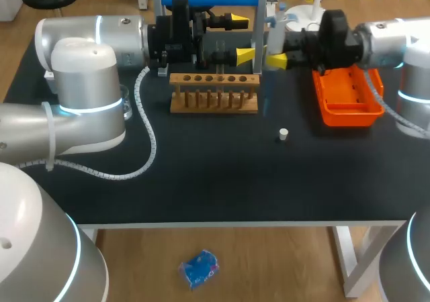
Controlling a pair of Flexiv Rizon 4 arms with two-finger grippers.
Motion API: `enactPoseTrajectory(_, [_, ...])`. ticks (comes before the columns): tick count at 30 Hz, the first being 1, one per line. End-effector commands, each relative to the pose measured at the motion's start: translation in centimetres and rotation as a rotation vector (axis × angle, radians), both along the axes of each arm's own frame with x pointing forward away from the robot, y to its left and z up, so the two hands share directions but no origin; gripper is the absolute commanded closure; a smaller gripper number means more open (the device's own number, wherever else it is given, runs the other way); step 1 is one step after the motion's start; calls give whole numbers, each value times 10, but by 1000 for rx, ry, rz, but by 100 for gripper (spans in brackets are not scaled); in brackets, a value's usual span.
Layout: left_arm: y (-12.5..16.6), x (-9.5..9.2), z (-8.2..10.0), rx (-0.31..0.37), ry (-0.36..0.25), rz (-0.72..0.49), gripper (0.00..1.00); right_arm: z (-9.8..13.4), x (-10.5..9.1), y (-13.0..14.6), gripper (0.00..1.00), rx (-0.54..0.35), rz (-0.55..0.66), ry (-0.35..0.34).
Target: Invert the test tube, pick up the pipette, mount the tip to pipette, aspirate from beaker and dispense into the tube, eject the tip, return the pipette, and cap with the stopper.
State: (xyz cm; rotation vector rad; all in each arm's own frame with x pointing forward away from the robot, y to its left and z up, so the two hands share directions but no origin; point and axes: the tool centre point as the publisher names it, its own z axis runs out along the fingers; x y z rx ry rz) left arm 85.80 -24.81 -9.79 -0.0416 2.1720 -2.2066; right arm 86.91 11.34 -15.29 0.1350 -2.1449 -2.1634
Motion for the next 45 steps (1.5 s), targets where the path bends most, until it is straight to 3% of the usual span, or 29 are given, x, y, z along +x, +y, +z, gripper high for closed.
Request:
enactPoseTrajectory(1, [0, -1, 0, -2, -1, 3, 0, 11, -6, -29, 100, -7, -12, -2])
enactPoseTrajectory(13, [0, -1, 0, -2, -1, 3, 0, 15, 13, -97, 100, 14, -41, -12])
enactPoseTrajectory(26, [0, -1, 0, -2, -1, 3, 0, 9, 63, -165, 100, -11, -77, -18])
enactPoseTrajectory(37, [0, -1, 0, -2, -1, 3, 0, -3, 103, -198, 100, -13, -87, -12])
enactPoseTrajectory(45, [0, -1, 0, -2, -1, 3, 0, -11, 117, -208, 100, -8, -83, -4])
